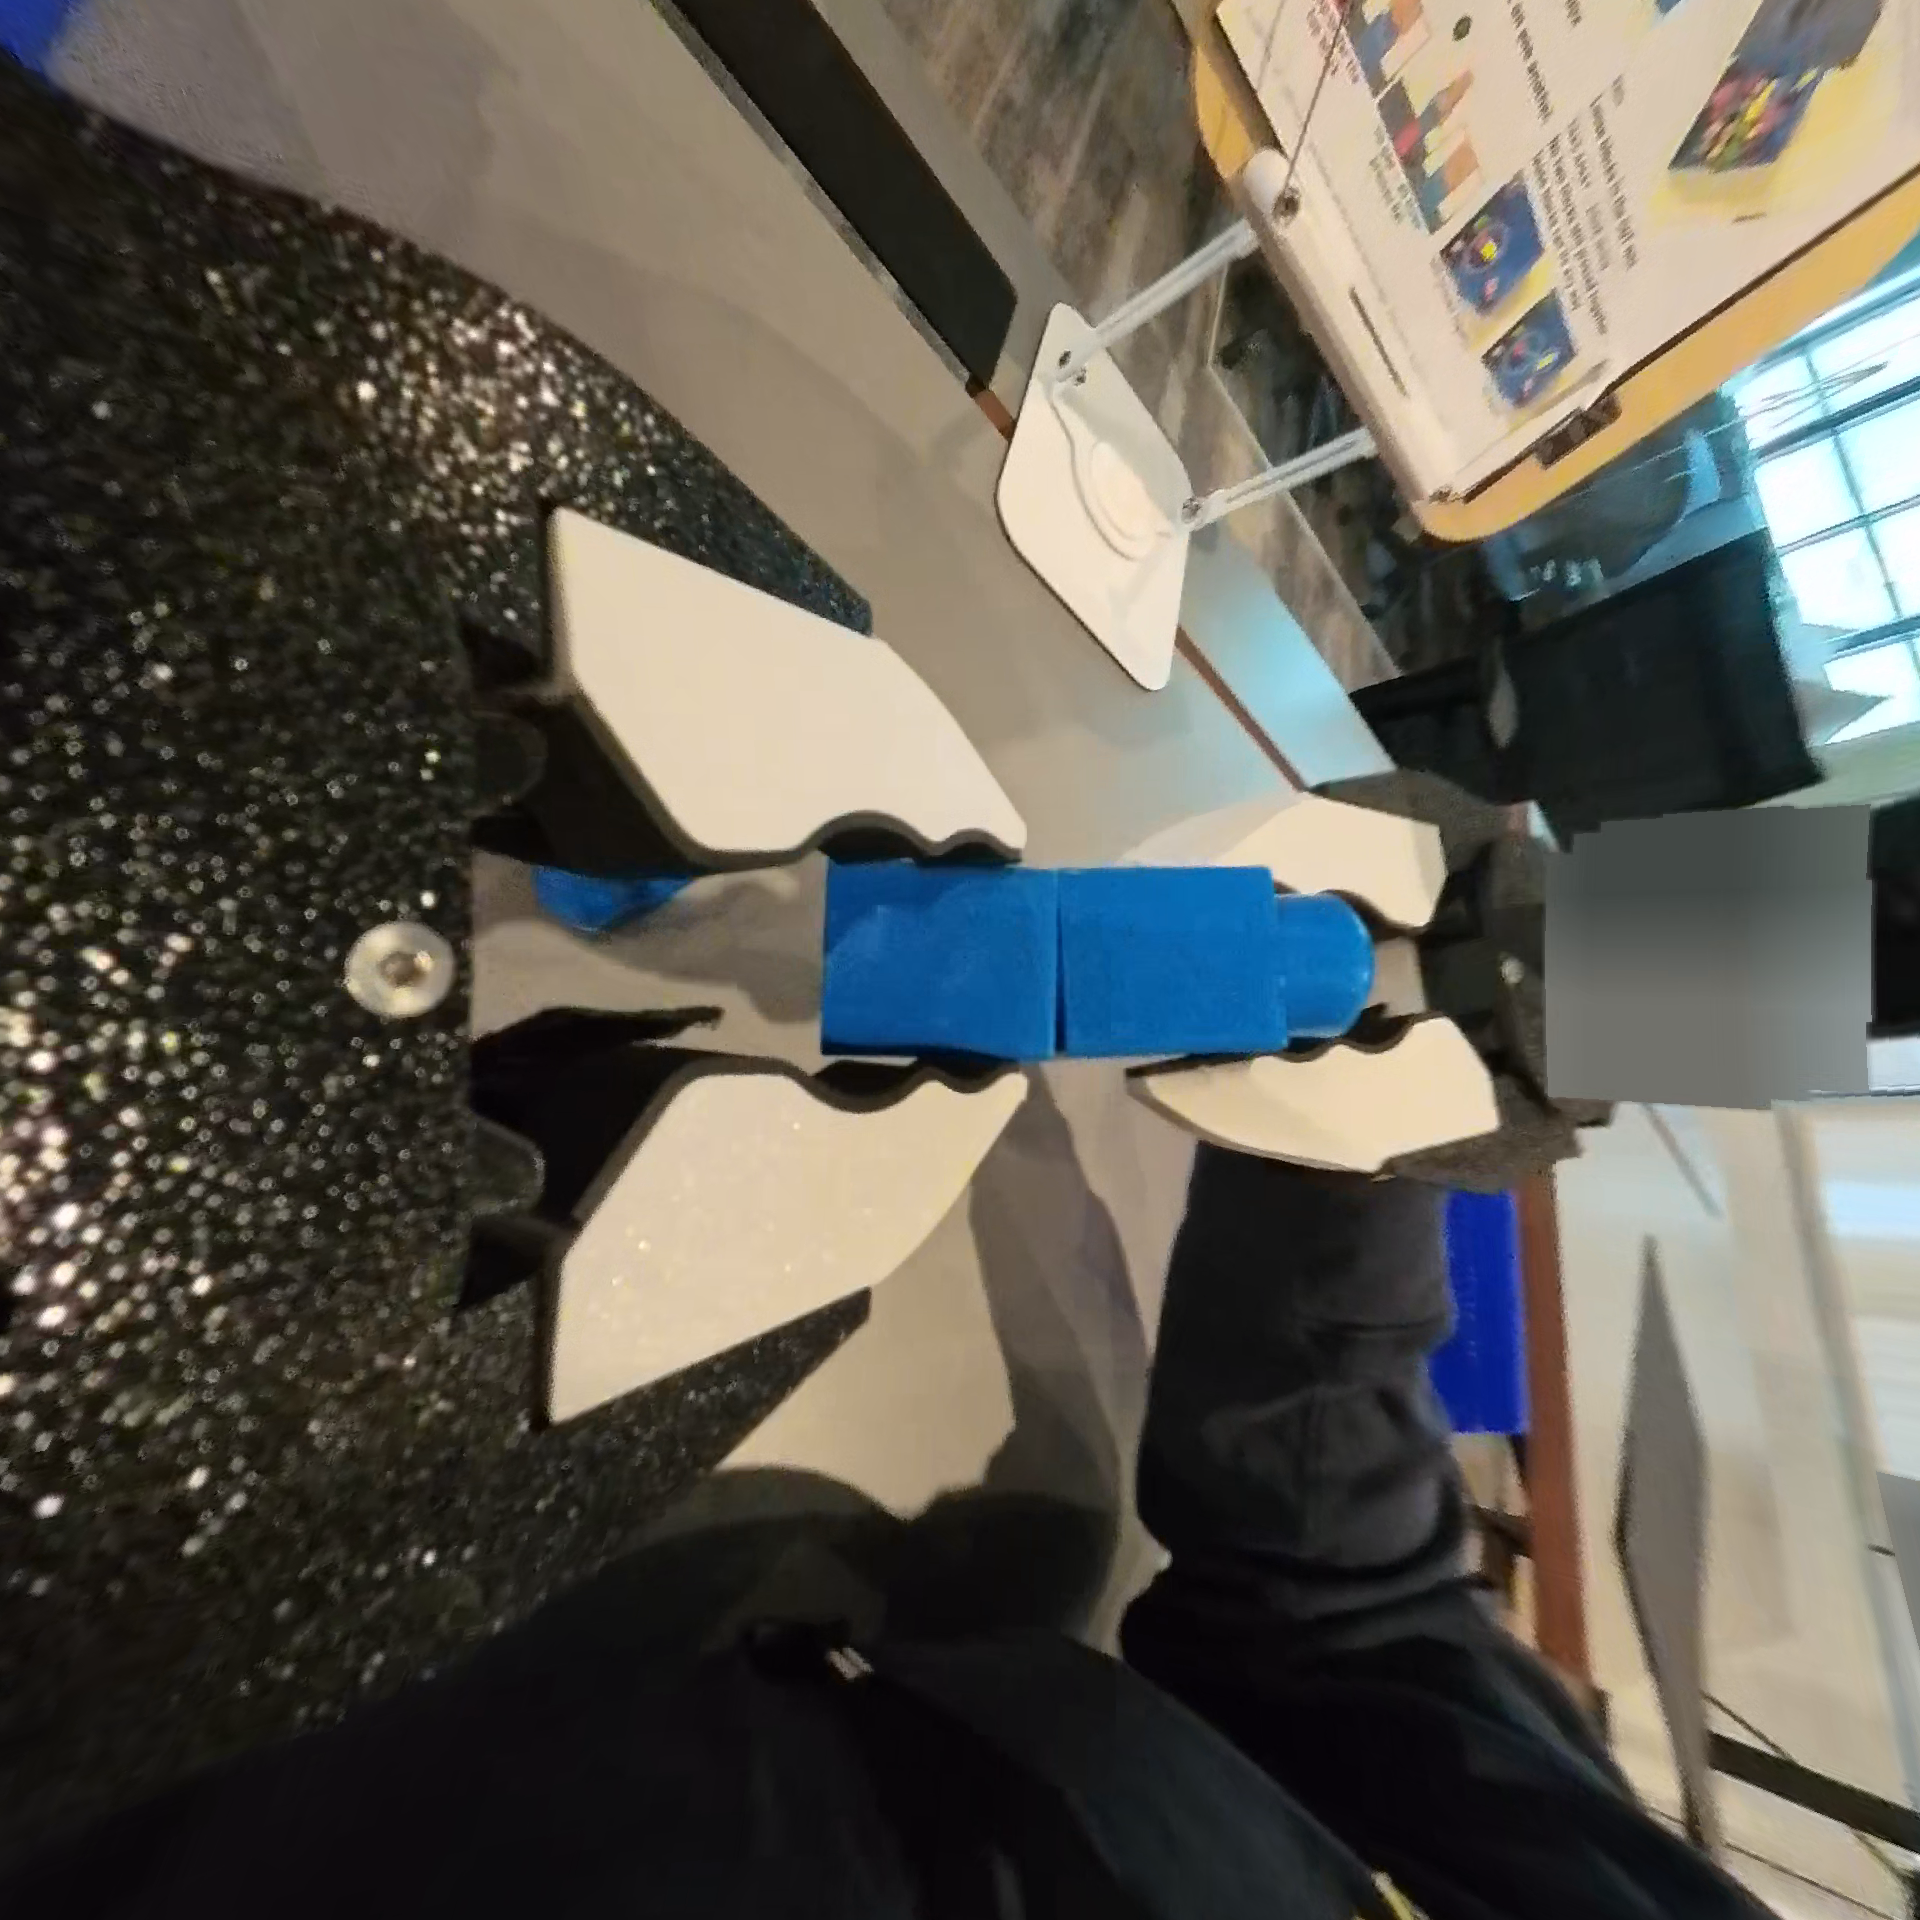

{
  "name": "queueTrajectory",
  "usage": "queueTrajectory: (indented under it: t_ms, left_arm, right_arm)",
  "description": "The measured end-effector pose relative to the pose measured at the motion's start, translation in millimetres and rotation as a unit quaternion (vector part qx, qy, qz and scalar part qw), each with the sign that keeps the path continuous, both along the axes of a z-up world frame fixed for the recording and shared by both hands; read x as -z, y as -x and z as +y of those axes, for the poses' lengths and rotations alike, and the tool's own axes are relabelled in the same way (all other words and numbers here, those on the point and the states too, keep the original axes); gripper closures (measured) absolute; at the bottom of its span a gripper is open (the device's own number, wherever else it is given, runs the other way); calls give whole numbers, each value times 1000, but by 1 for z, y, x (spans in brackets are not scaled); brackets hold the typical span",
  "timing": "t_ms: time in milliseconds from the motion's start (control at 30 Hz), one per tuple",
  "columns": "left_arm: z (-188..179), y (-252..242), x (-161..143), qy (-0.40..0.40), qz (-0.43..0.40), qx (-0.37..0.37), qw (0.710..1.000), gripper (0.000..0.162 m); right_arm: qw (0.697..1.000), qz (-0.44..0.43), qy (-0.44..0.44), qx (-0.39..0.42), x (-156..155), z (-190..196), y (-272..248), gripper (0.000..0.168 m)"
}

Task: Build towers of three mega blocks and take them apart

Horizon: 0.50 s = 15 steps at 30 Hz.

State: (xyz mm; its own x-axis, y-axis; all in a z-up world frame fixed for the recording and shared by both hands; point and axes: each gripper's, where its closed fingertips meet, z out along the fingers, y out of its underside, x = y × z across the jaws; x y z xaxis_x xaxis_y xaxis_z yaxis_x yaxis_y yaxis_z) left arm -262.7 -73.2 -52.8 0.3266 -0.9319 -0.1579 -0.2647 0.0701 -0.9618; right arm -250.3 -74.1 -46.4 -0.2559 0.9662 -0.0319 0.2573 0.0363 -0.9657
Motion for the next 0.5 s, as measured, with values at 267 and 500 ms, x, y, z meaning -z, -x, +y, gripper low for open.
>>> queueTrajectory:
  t_ms: [267, 500]
  left_arm:
    - [3, -1, 3, 24, -32, -1, 999, 126]
    - [8, 1, 22, 51, 52, -11, 997, 108]
  right_arm:
    - [999, 24, -19, 31, 1, 3, 1, 133]
    - [1000, -3, -18, 18, 4, 2, 6, 133]
